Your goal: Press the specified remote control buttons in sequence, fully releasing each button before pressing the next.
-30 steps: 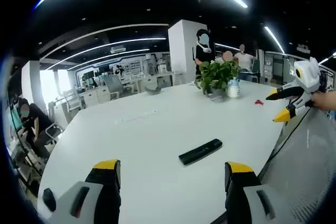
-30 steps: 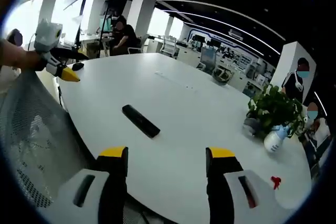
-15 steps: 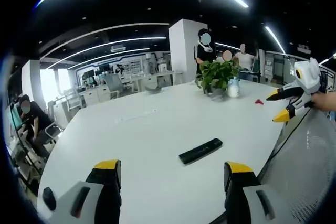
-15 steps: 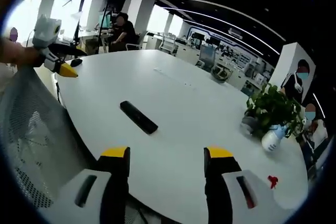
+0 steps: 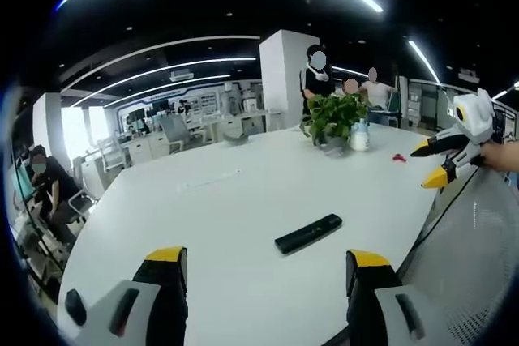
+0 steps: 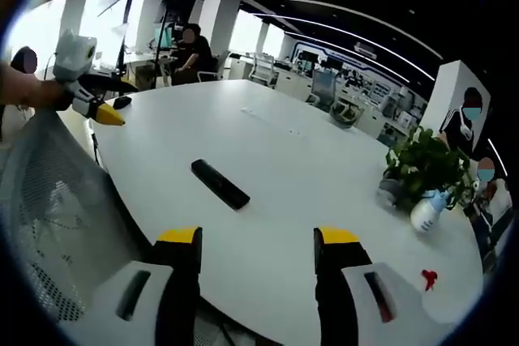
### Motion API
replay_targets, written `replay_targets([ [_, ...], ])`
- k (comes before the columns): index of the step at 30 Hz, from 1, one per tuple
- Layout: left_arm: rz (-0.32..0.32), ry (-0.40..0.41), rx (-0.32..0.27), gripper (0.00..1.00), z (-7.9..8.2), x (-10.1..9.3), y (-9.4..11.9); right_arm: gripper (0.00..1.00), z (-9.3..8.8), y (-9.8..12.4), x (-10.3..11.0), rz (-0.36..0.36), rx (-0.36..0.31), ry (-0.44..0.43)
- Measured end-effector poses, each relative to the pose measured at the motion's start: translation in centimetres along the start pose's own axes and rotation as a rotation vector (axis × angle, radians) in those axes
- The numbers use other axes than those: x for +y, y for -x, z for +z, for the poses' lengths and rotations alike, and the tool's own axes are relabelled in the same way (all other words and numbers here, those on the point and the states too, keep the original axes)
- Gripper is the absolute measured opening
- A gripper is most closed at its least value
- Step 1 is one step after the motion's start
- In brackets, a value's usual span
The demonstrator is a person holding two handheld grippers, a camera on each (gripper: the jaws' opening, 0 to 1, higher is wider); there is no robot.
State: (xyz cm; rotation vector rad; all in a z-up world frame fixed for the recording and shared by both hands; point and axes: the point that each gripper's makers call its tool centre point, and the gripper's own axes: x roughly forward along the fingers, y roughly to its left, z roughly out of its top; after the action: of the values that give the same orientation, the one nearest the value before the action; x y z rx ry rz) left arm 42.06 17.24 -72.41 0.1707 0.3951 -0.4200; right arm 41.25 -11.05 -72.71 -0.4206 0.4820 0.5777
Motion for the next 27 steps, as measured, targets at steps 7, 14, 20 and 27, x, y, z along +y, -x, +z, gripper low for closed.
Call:
replay_targets([
  [7, -0.01, 0.025, -0.012, 0.83, 0.2, 0.1, -0.1, 0.57, 1.0, 0.2, -0.2, 0.016, -0.059, -0.023],
  [14, -0.03, 0.036, -0.023, 0.83, 0.4, -0.2, -0.1, 0.57, 2.3, 0.9, -1.2, 0.0, -0.149, -0.108],
  [20, -0.043, 0.079, -0.062, 0.83, 0.8, -0.2, 0.2, 0.57, 2.8, 1.3, -2.0, 0.008, -0.205, -0.19],
  [27, -0.007, 0.216, -0.106, 0.83, 1.2, 1.3, 0.3, 0.57, 3.0, 1.0, -1.9, 0.041, -0.214, -0.23],
])
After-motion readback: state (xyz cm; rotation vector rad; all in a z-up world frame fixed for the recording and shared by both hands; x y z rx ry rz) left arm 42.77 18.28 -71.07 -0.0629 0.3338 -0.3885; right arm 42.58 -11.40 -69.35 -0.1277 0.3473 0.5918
